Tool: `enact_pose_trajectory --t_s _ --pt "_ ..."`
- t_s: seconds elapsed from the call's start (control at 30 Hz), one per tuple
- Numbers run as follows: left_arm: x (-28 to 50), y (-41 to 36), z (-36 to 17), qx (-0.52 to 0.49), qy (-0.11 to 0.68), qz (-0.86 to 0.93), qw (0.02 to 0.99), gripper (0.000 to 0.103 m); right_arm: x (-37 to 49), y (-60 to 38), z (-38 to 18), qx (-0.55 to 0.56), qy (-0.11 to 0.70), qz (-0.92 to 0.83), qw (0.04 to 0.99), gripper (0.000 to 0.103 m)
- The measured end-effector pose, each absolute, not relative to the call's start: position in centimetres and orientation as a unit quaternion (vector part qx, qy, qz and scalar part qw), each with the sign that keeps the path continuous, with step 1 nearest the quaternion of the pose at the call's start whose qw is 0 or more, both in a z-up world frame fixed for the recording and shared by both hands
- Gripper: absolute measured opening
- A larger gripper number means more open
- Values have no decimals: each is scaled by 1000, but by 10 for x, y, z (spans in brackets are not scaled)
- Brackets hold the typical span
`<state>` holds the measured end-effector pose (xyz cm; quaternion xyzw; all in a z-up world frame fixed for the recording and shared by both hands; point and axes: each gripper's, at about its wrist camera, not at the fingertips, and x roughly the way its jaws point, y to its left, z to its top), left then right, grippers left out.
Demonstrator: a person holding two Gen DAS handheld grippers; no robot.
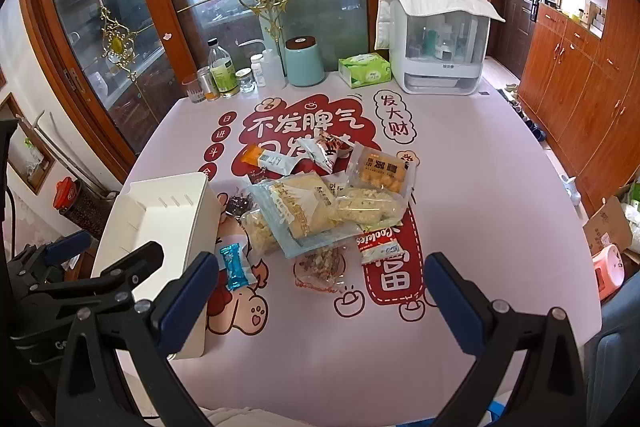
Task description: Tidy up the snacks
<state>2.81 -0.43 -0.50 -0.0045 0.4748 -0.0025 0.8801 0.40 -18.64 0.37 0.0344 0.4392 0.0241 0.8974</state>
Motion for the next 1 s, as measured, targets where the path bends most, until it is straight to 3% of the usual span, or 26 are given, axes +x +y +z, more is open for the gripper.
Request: enact_pose_trajectory --t_s 0.73,1.0 --pt "34 -5 4 6 427 20 904 102 24 -211 18 30 394 5 919 103" --pt "54 -19 -15 -2 445 4 895 102 43 -233 3 34 404 -12 914 103"
